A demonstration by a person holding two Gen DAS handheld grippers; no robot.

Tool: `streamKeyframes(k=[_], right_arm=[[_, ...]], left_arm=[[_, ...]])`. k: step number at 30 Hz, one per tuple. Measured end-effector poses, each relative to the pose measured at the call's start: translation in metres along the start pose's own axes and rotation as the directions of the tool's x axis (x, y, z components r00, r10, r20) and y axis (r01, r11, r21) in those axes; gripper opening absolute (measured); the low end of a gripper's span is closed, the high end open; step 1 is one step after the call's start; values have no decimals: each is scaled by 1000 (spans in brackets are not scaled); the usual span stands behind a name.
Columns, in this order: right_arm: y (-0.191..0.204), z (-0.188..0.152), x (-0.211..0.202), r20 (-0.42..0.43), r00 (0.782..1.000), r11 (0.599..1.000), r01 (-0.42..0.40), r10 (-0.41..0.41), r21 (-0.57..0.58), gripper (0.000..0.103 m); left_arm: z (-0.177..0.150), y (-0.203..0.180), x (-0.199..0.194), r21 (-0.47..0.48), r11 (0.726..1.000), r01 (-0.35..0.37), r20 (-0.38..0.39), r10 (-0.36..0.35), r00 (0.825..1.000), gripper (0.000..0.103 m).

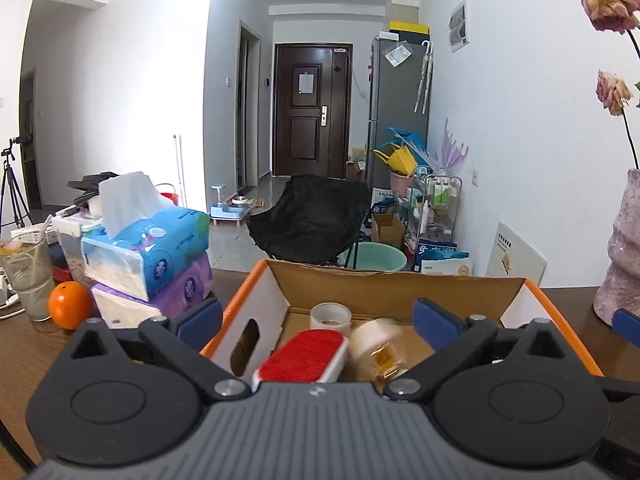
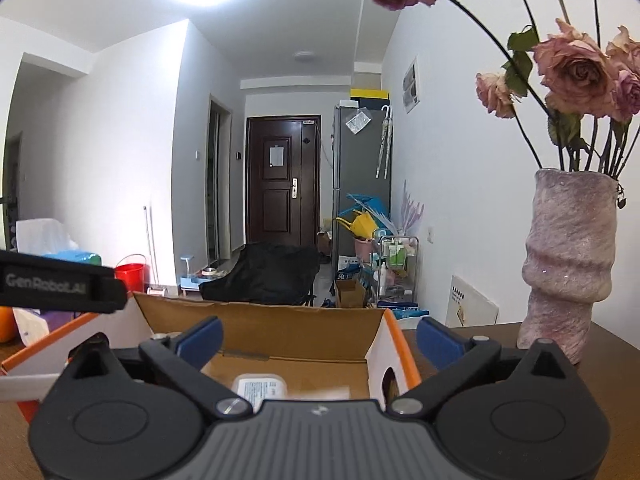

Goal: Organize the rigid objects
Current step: 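Open both tools to drop the charger and cap into the box, then withdraw both tools from the box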

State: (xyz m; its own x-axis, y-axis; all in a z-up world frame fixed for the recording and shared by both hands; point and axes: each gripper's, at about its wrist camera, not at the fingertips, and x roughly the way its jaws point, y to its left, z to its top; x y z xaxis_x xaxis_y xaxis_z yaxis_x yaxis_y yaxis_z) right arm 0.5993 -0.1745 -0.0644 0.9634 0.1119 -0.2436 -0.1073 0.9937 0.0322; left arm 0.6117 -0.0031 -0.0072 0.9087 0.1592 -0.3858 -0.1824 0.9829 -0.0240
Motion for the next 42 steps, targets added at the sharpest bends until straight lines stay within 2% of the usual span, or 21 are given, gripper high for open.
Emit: streamKeyframes(k=[4,13,22,30,35,42], right_arm=[[-3,2,-3,-2,1000,1000,8,-8,7,103],[-1,4,-8,-16,1000,1000,-9,9,-6,103],[-3,8,-37,-10,1000,1000,-20,20,8,103],[-10,16,-79,-18,1000,1000,-14,14,19,103],[-13,24,-127,-18,1000,1000,7,-7,23,103],[-15,28,-204,-21,999,999,25,-25,27,103]], left_arm=[[1,5,3,-7,1000,-29,-3,29,1000,103],[1,12,-2,-5,999,-33,10,33,999,103],[0,12,-26,18,999,-38,46,37,998,103],[0,26,-74,36,999,-31,87,28,996,103],[-5,33,-121,54,998,-9,114,2,993,103],[-28,33,-200,114,993,-1,109,-11,994,103]])
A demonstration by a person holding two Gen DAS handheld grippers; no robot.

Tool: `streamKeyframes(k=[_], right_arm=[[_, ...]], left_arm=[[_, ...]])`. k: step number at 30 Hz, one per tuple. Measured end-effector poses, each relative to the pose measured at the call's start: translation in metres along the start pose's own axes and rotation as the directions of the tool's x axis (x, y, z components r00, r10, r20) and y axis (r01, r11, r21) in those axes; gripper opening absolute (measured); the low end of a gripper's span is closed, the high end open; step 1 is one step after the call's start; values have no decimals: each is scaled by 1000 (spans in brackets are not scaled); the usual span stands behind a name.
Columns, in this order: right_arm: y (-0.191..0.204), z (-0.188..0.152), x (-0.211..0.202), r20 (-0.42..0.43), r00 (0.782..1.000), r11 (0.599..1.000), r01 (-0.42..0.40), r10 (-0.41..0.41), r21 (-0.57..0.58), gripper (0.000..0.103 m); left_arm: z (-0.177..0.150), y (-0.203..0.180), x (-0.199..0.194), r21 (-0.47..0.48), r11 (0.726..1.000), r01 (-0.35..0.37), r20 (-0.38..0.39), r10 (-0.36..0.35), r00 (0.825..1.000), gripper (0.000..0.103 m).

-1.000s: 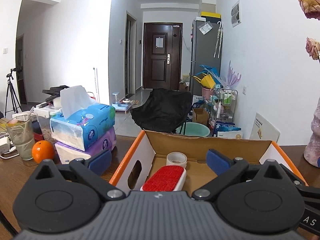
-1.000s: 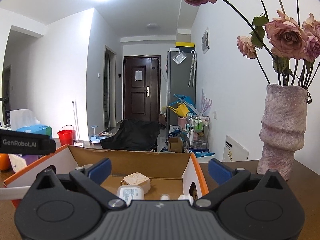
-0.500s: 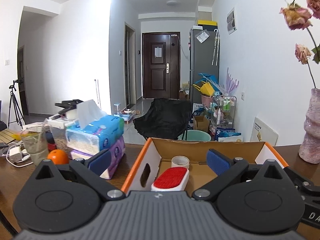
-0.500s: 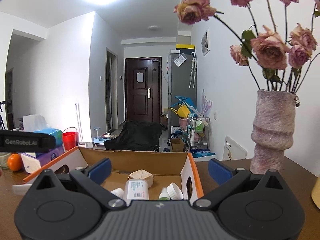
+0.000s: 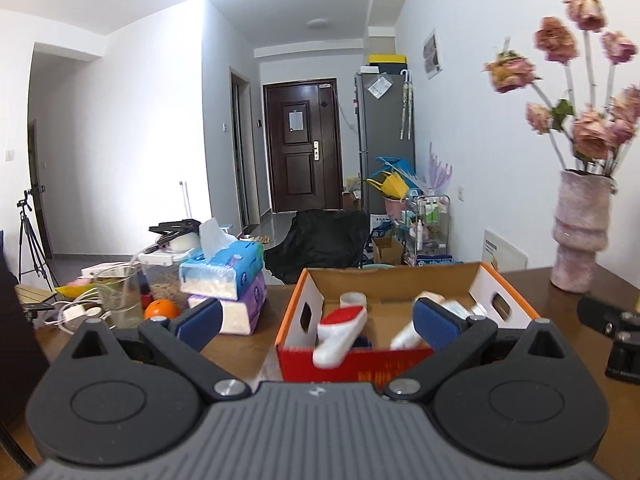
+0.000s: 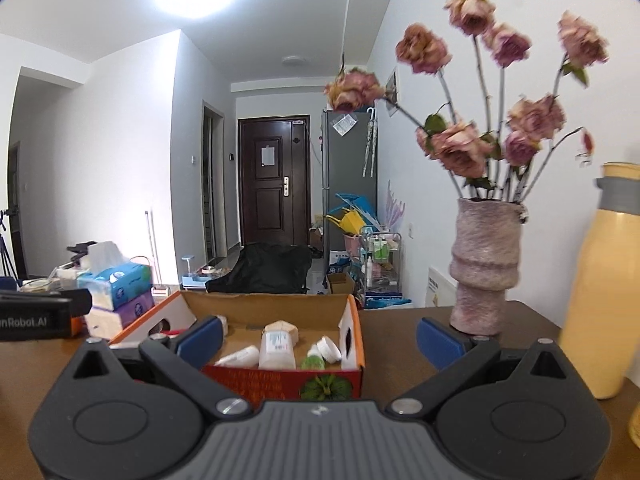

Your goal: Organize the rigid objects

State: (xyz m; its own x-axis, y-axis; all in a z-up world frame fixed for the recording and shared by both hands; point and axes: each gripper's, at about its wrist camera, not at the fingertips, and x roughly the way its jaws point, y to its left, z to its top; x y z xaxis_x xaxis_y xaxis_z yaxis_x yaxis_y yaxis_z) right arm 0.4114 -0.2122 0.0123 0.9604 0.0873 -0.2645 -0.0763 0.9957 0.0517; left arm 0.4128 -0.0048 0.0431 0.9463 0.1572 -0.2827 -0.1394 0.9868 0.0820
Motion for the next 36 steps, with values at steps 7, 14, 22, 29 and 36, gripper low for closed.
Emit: streamKeyframes(k=[7,14,22,29,36], right_arm=[[-10,-19,-96,-39,999,999,29,-29,16,103],[-16,-43,-183,-58,996,998,64,-64,-1,103],[-13,-74,-253,-86,994,998,64,-66,-21,103],[-11,-86,-283,-81,995,998,54,-56,-33,103],[-10,-86,-293,-69,996,998,52,-55,-33,103]], left_arm=[[-35,10,-94,-14,998,65,-23,-65,998,103],[-75,16,-172,-2,994,110,-69,-110,991,103],[-104,19,-234,8,989,149,-84,-148,985,103],[-116,20,-261,13,987,162,-84,-160,984,103],[-117,20,-269,14,987,161,-78,-160,984,103]])
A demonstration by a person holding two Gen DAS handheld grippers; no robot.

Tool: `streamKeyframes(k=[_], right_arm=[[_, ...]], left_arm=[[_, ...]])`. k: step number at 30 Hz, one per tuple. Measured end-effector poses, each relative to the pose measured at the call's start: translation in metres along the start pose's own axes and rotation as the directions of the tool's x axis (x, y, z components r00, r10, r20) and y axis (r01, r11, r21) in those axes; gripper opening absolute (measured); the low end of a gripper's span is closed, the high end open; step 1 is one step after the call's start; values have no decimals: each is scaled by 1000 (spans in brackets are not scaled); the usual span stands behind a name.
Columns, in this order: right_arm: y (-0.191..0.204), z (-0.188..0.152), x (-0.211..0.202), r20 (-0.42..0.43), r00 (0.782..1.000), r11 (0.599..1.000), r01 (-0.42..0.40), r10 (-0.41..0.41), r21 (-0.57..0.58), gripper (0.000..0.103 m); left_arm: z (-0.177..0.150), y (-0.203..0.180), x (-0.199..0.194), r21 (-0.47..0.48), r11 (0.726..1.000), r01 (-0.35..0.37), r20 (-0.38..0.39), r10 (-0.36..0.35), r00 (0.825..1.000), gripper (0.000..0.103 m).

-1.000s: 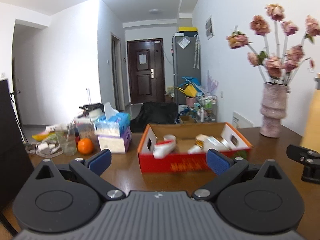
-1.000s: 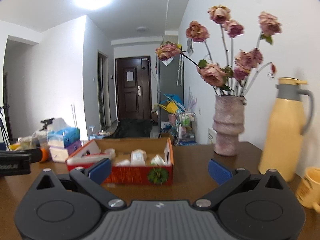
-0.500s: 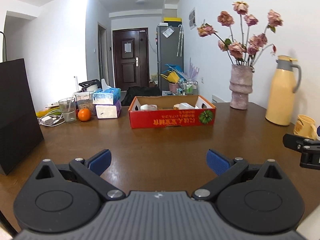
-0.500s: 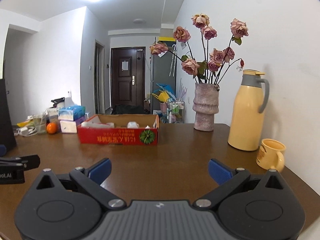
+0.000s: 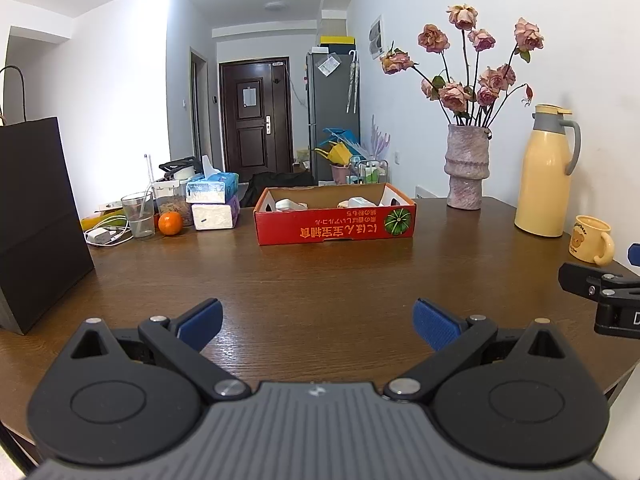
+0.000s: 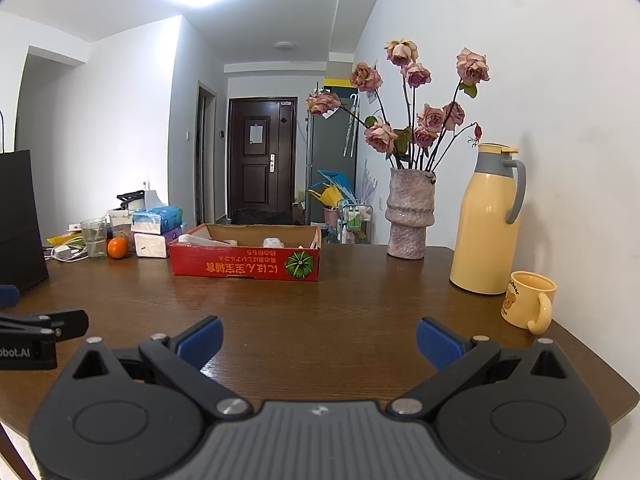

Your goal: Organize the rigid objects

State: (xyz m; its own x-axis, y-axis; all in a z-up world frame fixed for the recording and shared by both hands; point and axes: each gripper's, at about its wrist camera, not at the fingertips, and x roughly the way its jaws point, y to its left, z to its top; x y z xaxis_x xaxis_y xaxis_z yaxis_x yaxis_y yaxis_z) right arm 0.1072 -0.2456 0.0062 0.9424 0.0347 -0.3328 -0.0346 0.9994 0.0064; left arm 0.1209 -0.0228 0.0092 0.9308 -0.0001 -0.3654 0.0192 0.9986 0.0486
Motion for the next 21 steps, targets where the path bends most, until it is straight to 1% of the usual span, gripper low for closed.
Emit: streamKeyframes(k=[21], right_arm=[[-1,1,2,-5,1000,1000,6,-6,-7,103]], left_arm=[[-3,-3,2,5,1000,13,-9,-13,1000,103]])
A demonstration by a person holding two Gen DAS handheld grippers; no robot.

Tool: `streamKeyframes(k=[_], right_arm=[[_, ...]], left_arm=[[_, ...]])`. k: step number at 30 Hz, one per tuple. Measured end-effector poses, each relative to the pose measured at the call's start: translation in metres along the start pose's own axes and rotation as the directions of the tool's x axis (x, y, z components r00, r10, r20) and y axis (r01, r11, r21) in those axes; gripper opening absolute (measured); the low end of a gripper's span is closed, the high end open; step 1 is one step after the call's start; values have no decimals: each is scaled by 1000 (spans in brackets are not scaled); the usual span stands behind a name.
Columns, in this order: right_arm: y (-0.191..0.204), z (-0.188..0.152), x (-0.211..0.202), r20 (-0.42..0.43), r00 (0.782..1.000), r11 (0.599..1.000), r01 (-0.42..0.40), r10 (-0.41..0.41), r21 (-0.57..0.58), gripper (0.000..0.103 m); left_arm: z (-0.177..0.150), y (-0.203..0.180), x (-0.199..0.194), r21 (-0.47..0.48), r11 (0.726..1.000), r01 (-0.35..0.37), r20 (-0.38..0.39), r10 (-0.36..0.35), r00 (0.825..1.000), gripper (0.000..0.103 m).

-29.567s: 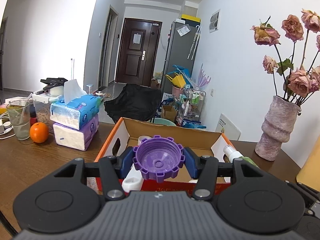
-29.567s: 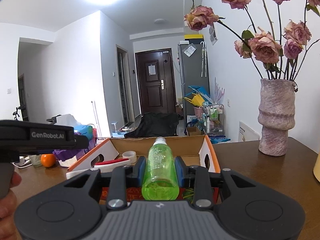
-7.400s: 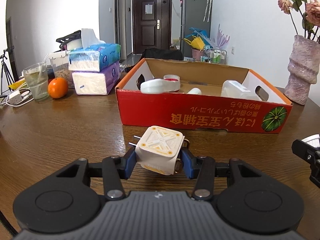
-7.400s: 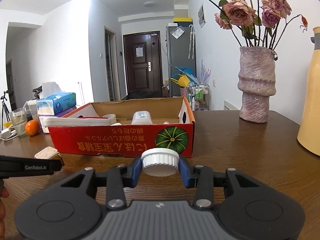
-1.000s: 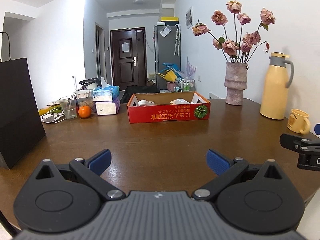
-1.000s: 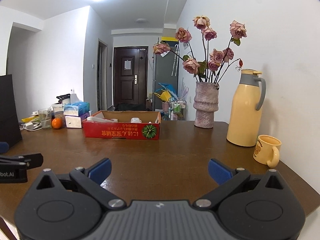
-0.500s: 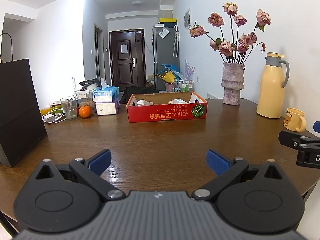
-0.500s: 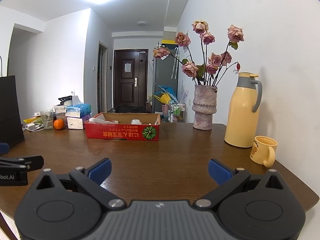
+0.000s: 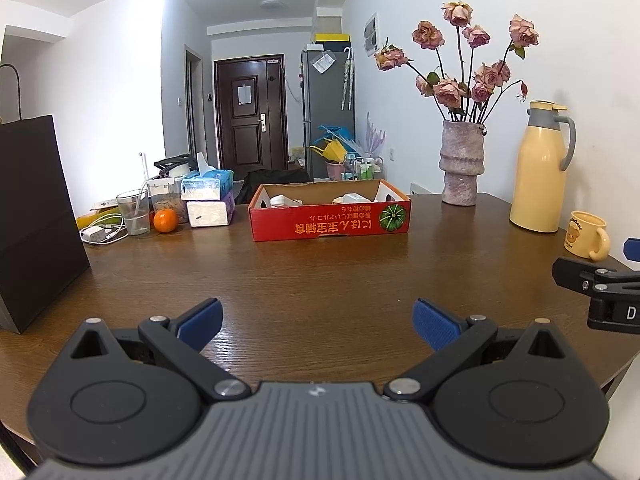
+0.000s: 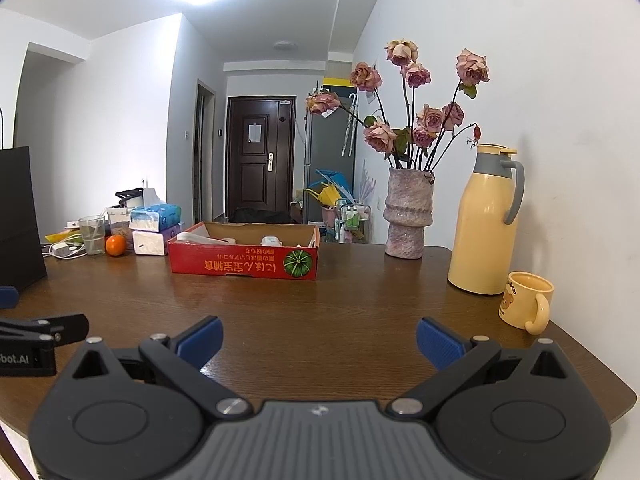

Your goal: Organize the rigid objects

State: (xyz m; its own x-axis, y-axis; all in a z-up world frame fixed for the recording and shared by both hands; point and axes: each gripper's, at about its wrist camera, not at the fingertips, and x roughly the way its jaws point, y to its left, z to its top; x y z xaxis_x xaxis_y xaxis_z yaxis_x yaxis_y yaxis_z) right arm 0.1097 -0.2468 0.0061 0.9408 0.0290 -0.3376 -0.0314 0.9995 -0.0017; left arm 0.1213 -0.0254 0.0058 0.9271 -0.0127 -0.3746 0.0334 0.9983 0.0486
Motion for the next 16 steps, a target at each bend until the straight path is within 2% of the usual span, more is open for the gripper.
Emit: streamKeyframes(k=[16], right_arm=[[1,-1,8,-20,1000,1000,2,-2,-9,103]], left_arm=[[-2,3,4,-9,1000,18,9,-18,1000,103]])
